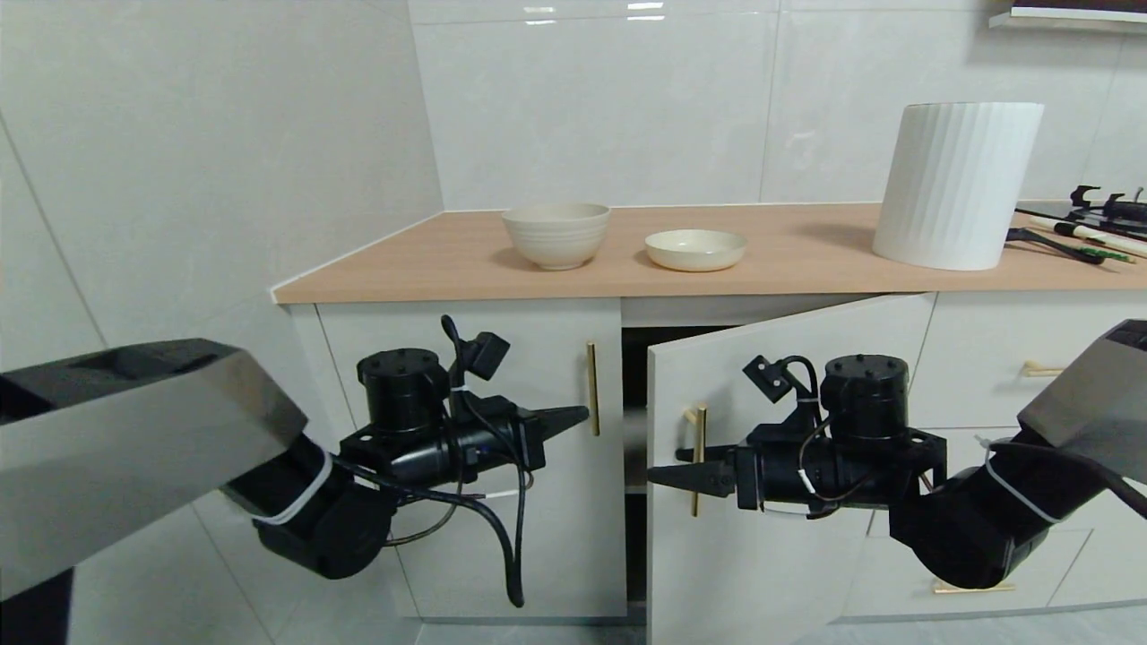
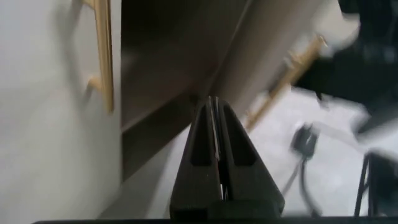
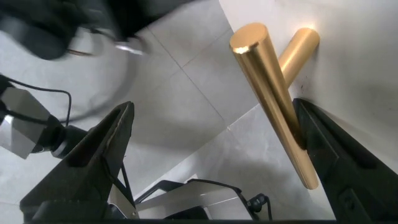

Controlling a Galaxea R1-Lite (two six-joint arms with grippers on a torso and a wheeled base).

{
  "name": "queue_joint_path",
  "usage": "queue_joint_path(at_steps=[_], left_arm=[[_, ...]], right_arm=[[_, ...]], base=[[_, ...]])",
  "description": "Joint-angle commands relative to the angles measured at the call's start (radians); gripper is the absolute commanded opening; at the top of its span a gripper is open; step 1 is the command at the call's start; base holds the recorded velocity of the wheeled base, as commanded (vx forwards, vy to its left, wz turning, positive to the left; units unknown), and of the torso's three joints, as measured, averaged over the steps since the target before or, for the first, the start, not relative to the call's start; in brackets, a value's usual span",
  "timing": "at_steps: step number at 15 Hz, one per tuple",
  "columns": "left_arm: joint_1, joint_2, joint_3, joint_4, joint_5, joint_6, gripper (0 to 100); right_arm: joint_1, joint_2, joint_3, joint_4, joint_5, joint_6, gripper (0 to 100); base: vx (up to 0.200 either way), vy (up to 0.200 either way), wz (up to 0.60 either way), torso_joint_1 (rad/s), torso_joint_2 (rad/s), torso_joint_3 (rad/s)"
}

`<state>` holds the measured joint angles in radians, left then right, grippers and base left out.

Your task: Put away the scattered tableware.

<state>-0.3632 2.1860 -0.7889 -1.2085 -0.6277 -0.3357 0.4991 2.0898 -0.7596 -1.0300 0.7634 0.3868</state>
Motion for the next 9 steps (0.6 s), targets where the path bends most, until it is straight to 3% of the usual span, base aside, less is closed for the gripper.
queue_joint_path(at_steps=[1,3,6,9], left_arm=[[-0.028,0.195,-0.105,-0.057,0.009,-0.043,0],[-0.054,0.287,-0.237,-0.052,0.054,-0.045,0],[-0.077,0.333,-0.349,-0.037,0.059,-0.045,0],[-0.115,0.314,-0.365,-0.037,0.060,-0.045,0]], right_arm=[[-0.001,0.018,-0.001,-0.004,0.001,0.001,100],[-0.001,0.018,0.003,-0.016,0.001,0.001,100],[-0.001,0.018,0.003,-0.018,0.001,0.001,100],[-0.001,0.016,0.005,-0.018,0.001,0.001,100]], base=[[0.000,0.000,0.00,0.000,0.00,0.000],[0.000,0.000,0.00,0.000,0.00,0.000],[0.000,0.000,0.00,0.000,0.00,0.000],[0.000,0.000,0.00,0.000,0.00,0.000]])
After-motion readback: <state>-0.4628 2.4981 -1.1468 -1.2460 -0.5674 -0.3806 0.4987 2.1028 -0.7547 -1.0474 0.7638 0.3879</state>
